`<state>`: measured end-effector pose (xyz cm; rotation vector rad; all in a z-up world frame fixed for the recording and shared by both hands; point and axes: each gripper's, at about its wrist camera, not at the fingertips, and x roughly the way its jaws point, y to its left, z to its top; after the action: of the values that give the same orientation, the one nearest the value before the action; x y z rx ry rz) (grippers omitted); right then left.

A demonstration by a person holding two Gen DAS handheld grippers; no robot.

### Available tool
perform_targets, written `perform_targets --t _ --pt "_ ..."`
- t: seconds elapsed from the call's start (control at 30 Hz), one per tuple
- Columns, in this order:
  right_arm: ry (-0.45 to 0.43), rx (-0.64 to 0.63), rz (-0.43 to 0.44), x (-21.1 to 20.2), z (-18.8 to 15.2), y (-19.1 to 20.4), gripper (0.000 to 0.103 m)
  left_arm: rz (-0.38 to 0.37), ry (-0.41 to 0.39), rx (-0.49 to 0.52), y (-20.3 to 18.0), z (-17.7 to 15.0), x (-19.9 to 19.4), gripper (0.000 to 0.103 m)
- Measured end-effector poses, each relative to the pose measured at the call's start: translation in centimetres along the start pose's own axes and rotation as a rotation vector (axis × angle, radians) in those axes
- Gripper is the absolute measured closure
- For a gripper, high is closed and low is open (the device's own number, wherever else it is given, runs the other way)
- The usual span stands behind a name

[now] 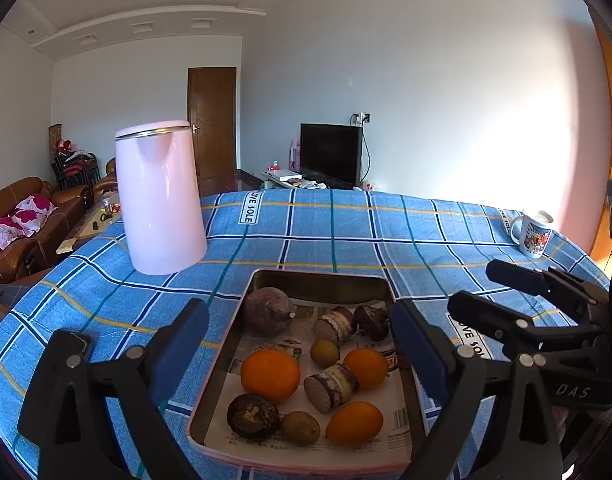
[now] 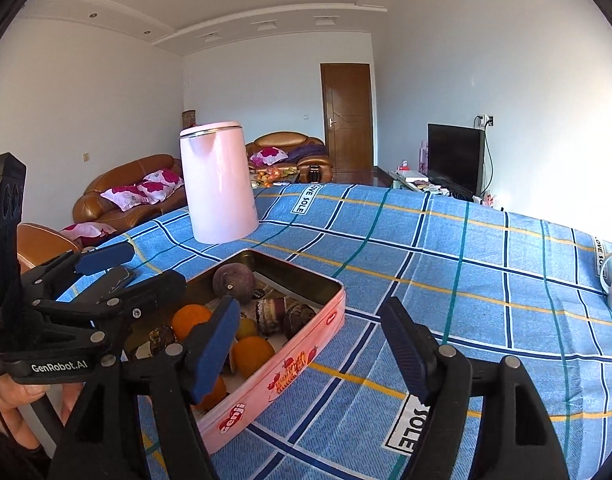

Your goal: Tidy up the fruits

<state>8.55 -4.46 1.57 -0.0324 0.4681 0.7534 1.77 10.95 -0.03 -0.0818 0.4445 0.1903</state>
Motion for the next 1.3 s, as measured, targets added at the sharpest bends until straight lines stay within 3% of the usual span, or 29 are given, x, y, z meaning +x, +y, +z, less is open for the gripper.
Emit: perform_targets --t 1.3 --pt "-0.085 0.051 -0.045 -4.2 0.0 -2.2 0.026 0.011 -0.038 0.037 -1.7 0.8 -1.7 0.0"
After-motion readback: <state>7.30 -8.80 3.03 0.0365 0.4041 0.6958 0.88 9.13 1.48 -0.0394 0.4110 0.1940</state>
